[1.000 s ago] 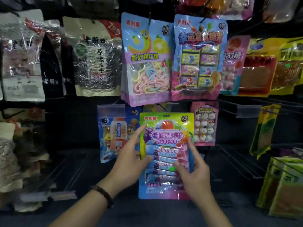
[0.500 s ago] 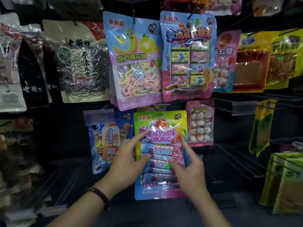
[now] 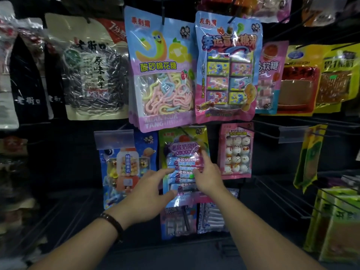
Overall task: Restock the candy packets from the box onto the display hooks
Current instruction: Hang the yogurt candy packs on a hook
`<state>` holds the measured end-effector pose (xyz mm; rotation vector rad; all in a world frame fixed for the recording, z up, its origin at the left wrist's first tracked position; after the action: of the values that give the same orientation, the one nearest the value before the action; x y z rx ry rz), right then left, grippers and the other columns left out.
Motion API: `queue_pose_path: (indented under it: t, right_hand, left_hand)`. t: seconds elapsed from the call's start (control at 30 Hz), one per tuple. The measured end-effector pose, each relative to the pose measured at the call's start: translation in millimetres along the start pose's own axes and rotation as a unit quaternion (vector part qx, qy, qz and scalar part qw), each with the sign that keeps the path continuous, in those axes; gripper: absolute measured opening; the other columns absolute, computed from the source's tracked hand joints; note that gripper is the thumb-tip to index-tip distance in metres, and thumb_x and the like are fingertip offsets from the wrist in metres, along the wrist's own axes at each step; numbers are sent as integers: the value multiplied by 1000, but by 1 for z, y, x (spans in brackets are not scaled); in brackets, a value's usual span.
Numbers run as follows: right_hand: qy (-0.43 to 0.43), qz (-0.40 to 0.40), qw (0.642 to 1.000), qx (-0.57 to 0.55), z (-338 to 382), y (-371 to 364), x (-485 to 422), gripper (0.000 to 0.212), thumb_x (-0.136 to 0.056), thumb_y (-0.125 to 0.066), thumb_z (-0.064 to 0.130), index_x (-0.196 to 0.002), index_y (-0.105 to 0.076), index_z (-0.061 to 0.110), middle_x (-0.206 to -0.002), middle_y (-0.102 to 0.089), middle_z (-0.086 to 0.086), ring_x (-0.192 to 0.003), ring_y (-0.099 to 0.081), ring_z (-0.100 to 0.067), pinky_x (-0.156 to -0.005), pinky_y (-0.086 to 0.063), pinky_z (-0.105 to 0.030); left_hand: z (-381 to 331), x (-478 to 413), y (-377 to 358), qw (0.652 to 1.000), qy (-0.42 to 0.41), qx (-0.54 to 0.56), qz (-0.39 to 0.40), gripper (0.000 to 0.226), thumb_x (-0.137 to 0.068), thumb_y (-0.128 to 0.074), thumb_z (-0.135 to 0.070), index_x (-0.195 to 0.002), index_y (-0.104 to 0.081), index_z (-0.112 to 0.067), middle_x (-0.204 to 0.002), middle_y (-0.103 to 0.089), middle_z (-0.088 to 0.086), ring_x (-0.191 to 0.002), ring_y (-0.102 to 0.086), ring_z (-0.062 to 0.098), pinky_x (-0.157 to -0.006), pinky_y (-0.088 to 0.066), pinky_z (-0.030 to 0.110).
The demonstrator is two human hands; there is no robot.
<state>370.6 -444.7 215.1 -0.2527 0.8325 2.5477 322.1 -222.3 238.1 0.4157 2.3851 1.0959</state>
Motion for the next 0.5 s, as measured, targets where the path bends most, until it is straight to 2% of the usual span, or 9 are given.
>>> queue_pose_path:
  t: [0.07, 0.13, 0.23, 0.27, 0.37, 0.5]
  right_hand:
    - [-14, 1, 1000, 3, -1, -3, 1, 85, -105, -62, 27, -165, -7, 50, -142, -38, -11, -84, -62, -21, -70, -55, -35]
    - [-9, -8, 1000, 3, -2, -3, 7, 85, -104, -62, 27, -163, -8, 54, -130, -32, -5, -84, -67, -27, -74, -61, -40]
    - [9, -46, 999, 10, -5, 2, 25, 81, -104, -61, 26, -163, -13, 53, -130, -37, -4, -89, -65, -26, -84, -61, -44]
    - [14, -49, 999, 8, -5, 3, 35, 78, -105, -61, 25, -164, -16, 49, -131, -38, -4, -90, -61, -21, -85, -58, -40]
    - [31, -20, 999, 7, 2, 0, 70, 62, -106, -60, 15, -160, -38, 38, -130, -38, 2, -87, -55, -11, -78, -52, -27]
    - [59, 21, 998, 8, 13, -15, 124, 39, -105, -62, 16, -138, -57, 35, -128, -47, 7, -98, -55, 1, -80, -45, -8]
  left_hand:
    - [2, 7, 2, 1000, -9, -12, 12, 62, -97, -65, -52, -152, -36, -52, -131, -41, -11, -117, -54, 9, -109, -47, 32]
    - [7, 16, 3, 999, -19, -28, 27, 54, -98, -65, -49, -148, -44, -49, -136, -43, -14, -117, -56, 7, -109, -47, 30]
    - [17, 34, 6, 999, -25, -20, 39, 35, -100, -66, -41, -134, -59, -46, -130, -53, -20, -96, -65, 6, -91, -54, 21]
    - [21, 42, 8, 999, -27, -11, 42, 31, -100, -67, -38, -129, -63, -46, -126, -55, -22, -93, -66, 7, -86, -54, 19]
    - [35, 70, 13, 998, -25, -9, 59, 24, -97, -72, -34, -119, -70, -45, -117, -63, -24, -99, -66, 3, -87, -55, 19]
    - [58, 115, 17, 994, 2, -47, 103, 18, -92, -73, -39, -109, -72, -45, -105, -67, -19, -93, -68, 3, -81, -54, 16]
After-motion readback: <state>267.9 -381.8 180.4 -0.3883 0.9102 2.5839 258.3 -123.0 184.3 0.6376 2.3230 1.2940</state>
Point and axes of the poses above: each hand's wrist, its own x-axis away from the middle knuckle, its own y-axis out of the back of the hand, z = x × y, the point moved 7 cm from there along -x, towards the middle knuckle
